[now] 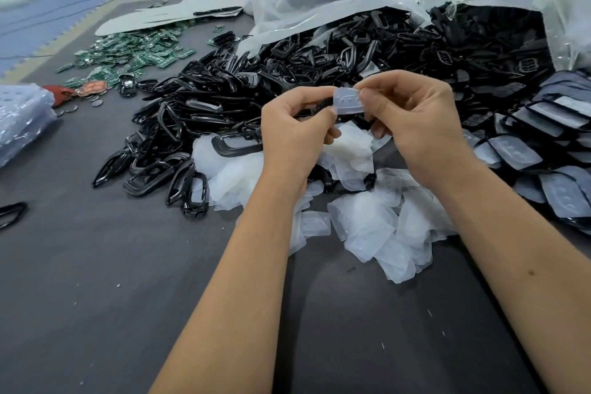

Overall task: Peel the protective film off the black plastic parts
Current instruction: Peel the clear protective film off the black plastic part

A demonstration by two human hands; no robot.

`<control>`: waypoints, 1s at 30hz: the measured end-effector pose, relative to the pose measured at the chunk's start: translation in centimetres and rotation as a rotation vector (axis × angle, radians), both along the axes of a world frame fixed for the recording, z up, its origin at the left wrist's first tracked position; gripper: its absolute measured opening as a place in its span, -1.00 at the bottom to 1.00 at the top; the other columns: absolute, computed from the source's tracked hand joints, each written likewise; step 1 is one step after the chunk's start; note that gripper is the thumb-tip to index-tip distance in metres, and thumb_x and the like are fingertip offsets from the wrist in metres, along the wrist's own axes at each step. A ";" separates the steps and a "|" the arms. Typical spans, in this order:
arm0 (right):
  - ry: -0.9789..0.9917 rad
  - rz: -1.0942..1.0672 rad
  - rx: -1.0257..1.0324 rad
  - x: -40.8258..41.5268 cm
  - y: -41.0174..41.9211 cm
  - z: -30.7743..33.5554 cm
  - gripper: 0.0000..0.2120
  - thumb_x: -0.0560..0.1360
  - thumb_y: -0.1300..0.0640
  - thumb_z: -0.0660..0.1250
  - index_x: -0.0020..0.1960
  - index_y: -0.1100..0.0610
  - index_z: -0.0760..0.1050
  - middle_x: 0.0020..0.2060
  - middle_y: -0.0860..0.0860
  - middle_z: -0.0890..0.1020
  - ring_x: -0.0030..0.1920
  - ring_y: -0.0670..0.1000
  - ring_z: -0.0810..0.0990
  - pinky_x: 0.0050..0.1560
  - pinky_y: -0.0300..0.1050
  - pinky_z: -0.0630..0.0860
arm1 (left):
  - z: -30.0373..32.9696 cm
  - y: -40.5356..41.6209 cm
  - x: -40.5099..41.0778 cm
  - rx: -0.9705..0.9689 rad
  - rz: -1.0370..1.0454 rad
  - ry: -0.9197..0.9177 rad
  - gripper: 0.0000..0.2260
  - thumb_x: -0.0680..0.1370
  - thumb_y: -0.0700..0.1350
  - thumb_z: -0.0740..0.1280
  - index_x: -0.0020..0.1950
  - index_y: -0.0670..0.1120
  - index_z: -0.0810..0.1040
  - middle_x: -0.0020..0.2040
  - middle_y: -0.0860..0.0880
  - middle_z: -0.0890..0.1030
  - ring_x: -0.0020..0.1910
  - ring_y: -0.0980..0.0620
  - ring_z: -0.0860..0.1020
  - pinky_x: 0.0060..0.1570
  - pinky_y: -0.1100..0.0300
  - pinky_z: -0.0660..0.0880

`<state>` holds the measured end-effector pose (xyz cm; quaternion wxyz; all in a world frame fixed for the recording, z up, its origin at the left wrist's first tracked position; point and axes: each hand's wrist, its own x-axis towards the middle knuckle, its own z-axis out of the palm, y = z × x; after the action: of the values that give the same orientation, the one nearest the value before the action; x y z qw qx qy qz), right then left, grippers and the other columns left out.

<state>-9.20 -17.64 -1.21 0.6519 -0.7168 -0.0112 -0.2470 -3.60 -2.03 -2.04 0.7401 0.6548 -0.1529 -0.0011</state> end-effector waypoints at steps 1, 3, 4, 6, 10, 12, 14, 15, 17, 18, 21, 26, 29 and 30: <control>-0.001 -0.003 -0.018 0.0 0.0 -0.1 -0.94 0.58 0.29 0.45 0.01 0.19 0.70 -0.34 -0.07 0.65 -0.39 -0.11 0.53 -0.37 -0.27 0.50 | 0.1 0.0 0.0 -0.006 -0.017 0.004 -0.83 0.51 -0.35 0.42 0.00 -0.15 0.73 -0.20 -0.08 0.72 -0.35 0.04 0.61 -0.31 0.27 0.52; 0.004 -0.011 -0.049 0.1 0.1 -0.2 -0.95 0.56 0.28 0.48 0.01 0.22 0.71 -0.33 0.00 0.67 -0.41 -0.08 0.53 -0.34 -0.23 0.50 | 0.1 -0.1 0.0 -0.011 -0.050 0.014 -0.86 0.50 -0.33 0.42 -0.01 -0.17 0.74 -0.14 -0.12 0.74 -0.25 0.04 0.64 -0.24 0.28 0.54; 0.010 -0.022 -0.062 0.2 0.1 -0.2 -0.93 0.54 0.27 0.51 0.01 0.23 0.70 -0.32 0.03 0.68 -0.41 -0.08 0.53 -0.33 -0.22 0.51 | 0.1 -0.1 0.0 -0.007 -0.056 0.014 -0.86 0.50 -0.33 0.42 -0.02 -0.19 0.75 -0.11 -0.14 0.74 -0.22 0.04 0.65 -0.23 0.28 0.54; 0.014 -0.062 -0.076 0.3 0.0 -0.4 -0.91 0.51 0.24 0.55 -0.02 0.23 0.67 -0.32 0.04 0.69 -0.41 -0.07 0.56 -0.32 -0.22 0.51 | 0.0 -0.2 0.0 0.002 -0.054 0.009 -0.86 0.51 -0.34 0.41 -0.02 -0.22 0.74 -0.11 -0.16 0.75 -0.19 0.03 0.66 -0.20 0.26 0.56; 0.003 -0.127 -0.069 0.4 -0.1 -0.5 -0.86 0.50 0.21 0.56 -0.16 0.09 0.62 -0.34 -0.07 0.67 -0.38 -0.13 0.57 -0.32 -0.28 0.52 | -0.2 -0.5 -0.1 0.018 -0.026 -0.037 -0.87 0.52 -0.36 0.42 0.00 -0.22 0.73 -0.13 -0.14 0.75 -0.17 -0.04 0.71 -0.13 0.18 0.62; 0.043 -0.112 -0.054 0.4 -0.1 -0.5 -0.86 0.51 0.21 0.54 -0.16 0.10 0.60 -0.31 -0.01 0.66 -0.40 -0.12 0.56 -0.39 -0.23 0.53 | -0.1 -0.5 -0.1 0.022 -0.018 -0.071 -0.85 0.51 -0.38 0.42 0.00 -0.21 0.72 -0.14 -0.13 0.75 -0.16 -0.13 0.72 -0.13 0.17 0.63; 0.087 -0.058 0.000 0.4 -0.1 -0.5 -0.87 0.53 0.22 0.53 -0.13 0.14 0.58 -0.25 0.12 0.68 -0.39 -0.08 0.59 -0.43 -0.19 0.53 | -0.1 -0.5 -0.1 0.026 -0.014 -0.094 -0.85 0.51 -0.38 0.44 0.00 -0.20 0.72 -0.15 -0.13 0.75 -0.14 -0.25 0.70 -0.14 0.16 0.63; 0.091 -0.034 0.019 0.4 0.0 -0.6 -0.87 0.53 0.24 0.52 -0.12 0.16 0.58 -0.24 0.14 0.68 -0.36 -0.04 0.62 -0.43 -0.18 0.53 | 0.0 -0.5 -0.1 0.033 -0.014 -0.101 -0.85 0.50 -0.37 0.47 0.01 -0.18 0.71 -0.15 -0.13 0.74 -0.13 -0.27 0.70 -0.15 0.15 0.63; 0.060 -0.031 0.011 0.4 0.0 -0.6 -0.87 0.52 0.29 0.52 -0.12 0.20 0.57 -0.28 0.08 0.70 -0.34 0.00 0.65 -0.39 -0.19 0.56 | 0.0 -0.5 -0.1 0.059 -0.003 -0.099 -0.83 0.50 -0.31 0.52 0.06 -0.14 0.71 -0.10 -0.09 0.75 -0.15 -0.23 0.70 -0.15 0.15 0.65; 0.035 -0.044 -0.012 0.4 0.0 -0.7 -0.87 0.51 0.30 0.53 -0.12 0.23 0.58 -0.29 0.06 0.70 -0.35 0.01 0.65 -0.36 -0.18 0.57 | 0.0 -0.5 -0.2 0.076 0.010 -0.085 -0.80 0.49 -0.28 0.54 0.09 -0.11 0.70 -0.06 -0.08 0.74 -0.16 -0.21 0.70 -0.15 0.14 0.67; -0.019 -0.067 -0.076 0.5 -0.1 -0.7 -0.86 0.49 0.32 0.54 -0.10 0.30 0.58 -0.27 0.11 0.70 -0.36 0.04 0.64 -0.31 -0.15 0.60 | 0.0 -0.5 -0.2 0.112 0.024 -0.035 -0.78 0.50 -0.20 0.56 0.13 -0.11 0.70 -0.02 -0.10 0.74 -0.20 -0.10 0.73 -0.11 0.09 0.69; -0.055 -0.067 -0.086 0.5 -0.5 -0.7 -0.86 0.48 0.32 0.55 -0.10 0.31 0.59 -0.23 0.16 0.70 -0.35 -0.01 0.64 -0.30 -0.20 0.57 | 0.0 -0.5 -0.3 0.255 0.018 -0.104 -0.85 0.56 -0.18 0.48 0.12 -0.05 0.71 -0.08 -0.10 0.72 -0.34 -0.01 0.72 -0.21 0.02 0.69; -0.067 -0.074 -0.105 0.5 -0.6 -0.8 -0.86 0.47 0.31 0.56 -0.11 0.27 0.60 -0.21 0.15 0.71 -0.32 -0.03 0.65 -0.28 -0.23 0.57 | 0.0 -0.5 -0.4 0.328 -0.016 -0.158 -0.81 0.60 -0.24 0.36 0.10 -0.01 0.69 -0.22 -0.16 0.69 -0.43 -0.02 0.68 -0.45 0.21 0.57; -0.069 -0.080 -0.112 0.6 -0.6 -0.8 -0.87 0.47 0.30 0.56 -0.11 0.26 0.60 -0.21 0.15 0.72 -0.32 -0.03 0.66 -0.28 -0.22 0.57 | 0.0 -0.5 -0.5 0.345 -0.021 -0.170 -0.80 0.61 -0.25 0.33 0.09 0.00 0.68 -0.27 -0.12 0.69 -0.45 0.00 0.66 -0.48 0.27 0.52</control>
<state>-8.64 -18.22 -2.00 0.5996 -0.7431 -0.0185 -0.2965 -4.06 -2.57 -2.03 0.6012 0.7681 -0.2193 0.0203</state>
